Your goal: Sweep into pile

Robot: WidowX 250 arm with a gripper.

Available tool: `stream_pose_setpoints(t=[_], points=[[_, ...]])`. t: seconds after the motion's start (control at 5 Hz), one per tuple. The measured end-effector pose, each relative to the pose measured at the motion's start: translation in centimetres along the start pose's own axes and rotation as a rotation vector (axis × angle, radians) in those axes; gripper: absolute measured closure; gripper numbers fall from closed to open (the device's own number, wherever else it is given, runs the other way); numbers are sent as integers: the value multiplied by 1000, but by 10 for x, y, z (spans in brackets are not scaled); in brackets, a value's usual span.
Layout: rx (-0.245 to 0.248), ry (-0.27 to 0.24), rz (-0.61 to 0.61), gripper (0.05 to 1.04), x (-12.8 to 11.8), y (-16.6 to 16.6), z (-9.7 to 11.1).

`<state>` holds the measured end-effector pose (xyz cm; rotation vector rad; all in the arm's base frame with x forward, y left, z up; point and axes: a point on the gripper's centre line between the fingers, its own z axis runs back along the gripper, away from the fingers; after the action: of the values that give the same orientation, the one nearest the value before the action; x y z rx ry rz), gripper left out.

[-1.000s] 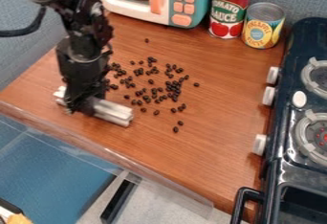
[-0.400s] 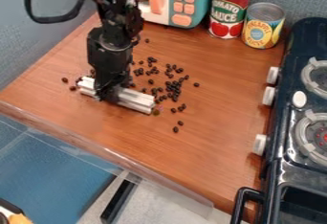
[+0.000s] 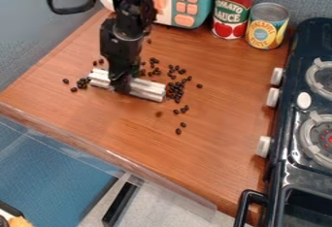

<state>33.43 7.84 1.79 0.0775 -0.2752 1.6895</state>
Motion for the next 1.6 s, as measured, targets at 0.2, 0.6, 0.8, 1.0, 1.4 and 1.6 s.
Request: stream_pose_setpoints(t=[0.2, 0.6, 0.8, 1.0, 1.4, 1.6], points=[[-11, 1, 25, 716, -2, -12, -1], [-10, -5, 69, 716, -5, -30, -1], [-13, -1, 88, 716, -8, -39, -1], [-35, 3, 92, 716, -14, -51, 2], [-83, -36, 47, 716, -15, -68, 6], [-98, -2, 25, 716, -17, -68, 19]])
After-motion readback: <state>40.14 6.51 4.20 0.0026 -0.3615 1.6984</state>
